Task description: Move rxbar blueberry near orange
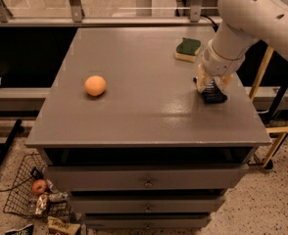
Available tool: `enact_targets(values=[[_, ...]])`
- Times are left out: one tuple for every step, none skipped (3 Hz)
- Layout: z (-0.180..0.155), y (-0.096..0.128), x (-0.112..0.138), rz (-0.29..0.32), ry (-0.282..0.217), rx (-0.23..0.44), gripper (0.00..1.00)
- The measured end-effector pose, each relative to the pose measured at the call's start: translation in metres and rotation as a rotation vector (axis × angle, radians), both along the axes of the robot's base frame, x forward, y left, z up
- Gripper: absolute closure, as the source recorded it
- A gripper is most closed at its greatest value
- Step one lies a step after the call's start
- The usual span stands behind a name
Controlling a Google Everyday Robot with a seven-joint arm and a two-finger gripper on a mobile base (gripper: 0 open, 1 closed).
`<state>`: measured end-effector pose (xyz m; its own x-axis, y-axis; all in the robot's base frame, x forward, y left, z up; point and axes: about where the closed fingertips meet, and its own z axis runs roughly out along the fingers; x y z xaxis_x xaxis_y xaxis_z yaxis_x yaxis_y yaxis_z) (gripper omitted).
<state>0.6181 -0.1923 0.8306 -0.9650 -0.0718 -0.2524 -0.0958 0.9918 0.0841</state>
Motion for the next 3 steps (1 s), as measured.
enact_targets(values=[[0.013,0.033,0.007,0.13,-0.04,-0.003,1.0],[0.034,0.085,0.014,0.382,-0.12,-0.016,1.0],[0.034,0.085,0.013,0.383,-0.12,-0.016,1.0]])
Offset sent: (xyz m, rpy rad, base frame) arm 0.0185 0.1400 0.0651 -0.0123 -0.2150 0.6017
